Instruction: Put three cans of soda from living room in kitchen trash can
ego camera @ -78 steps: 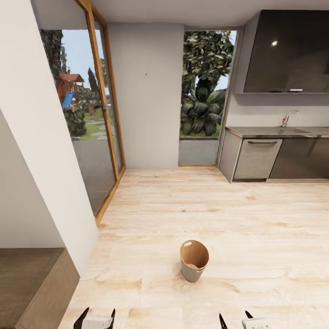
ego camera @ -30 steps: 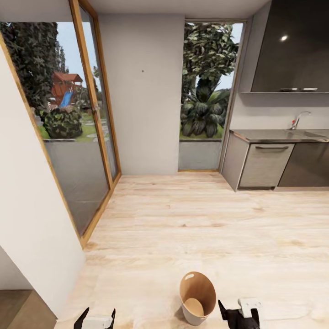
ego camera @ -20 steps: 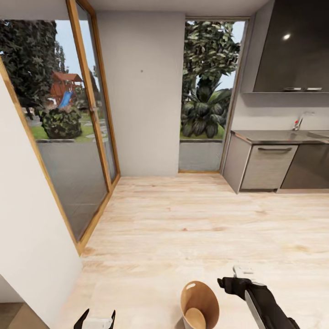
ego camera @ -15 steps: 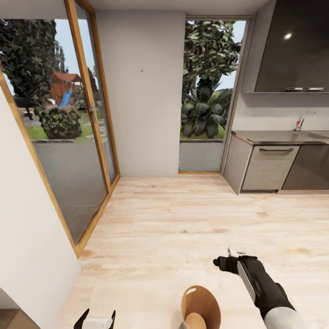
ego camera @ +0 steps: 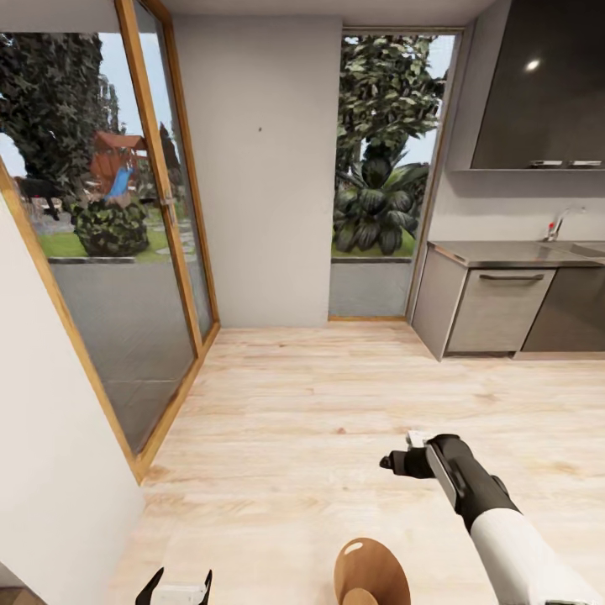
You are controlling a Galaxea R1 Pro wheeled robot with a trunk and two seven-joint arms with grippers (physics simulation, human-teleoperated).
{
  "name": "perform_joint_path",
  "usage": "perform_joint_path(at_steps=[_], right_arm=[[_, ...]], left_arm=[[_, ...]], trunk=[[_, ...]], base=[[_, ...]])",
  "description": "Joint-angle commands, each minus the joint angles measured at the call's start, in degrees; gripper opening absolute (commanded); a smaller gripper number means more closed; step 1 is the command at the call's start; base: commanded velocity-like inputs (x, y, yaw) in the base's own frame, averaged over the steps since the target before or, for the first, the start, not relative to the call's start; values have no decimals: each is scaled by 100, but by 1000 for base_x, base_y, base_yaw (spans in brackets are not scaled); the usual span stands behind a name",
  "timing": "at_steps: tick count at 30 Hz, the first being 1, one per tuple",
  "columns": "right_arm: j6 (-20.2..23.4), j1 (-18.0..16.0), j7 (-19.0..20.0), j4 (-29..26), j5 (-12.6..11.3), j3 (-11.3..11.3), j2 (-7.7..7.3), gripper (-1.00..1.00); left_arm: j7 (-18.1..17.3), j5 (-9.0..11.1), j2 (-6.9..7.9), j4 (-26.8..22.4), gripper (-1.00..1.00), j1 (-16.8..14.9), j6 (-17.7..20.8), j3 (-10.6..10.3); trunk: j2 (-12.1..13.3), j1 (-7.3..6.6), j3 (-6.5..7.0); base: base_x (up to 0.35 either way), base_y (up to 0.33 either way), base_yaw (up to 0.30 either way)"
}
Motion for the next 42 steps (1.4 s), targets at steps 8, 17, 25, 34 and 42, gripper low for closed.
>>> perform_joint_path(at_steps=[8, 17, 25, 34, 42], right_arm=[[50, -74, 660, 114, 44, 6, -196, 100], [43, -74, 248, 112, 69, 16, -205, 100], [17, -73, -107, 107, 22, -22, -259, 100], [-15, -73, -111, 125, 1, -34, -250, 100], [-21, -73, -109, 200, -6, -30, -256, 100]], left_arm=[[0, 1, 0, -32, 100, 1, 6, 11], [-2, -3, 0, 5, 100, 0, 33, 9], [-8, -10, 0, 9, 100, 0, 38, 5], [-9, -7, 0, 4, 100, 0, 47, 5], [-8, -10, 0, 1, 100, 0, 47, 3]], trunk=[[-80, 44, -36], [-441, 242, -197], [-762, 417, -341], [-1123, 615, -503], [-1444, 791, -646]], base=[[5, 0, 0], [0, 0, 0], [0, 0, 0], [0, 0, 0], [0, 0, 0]])
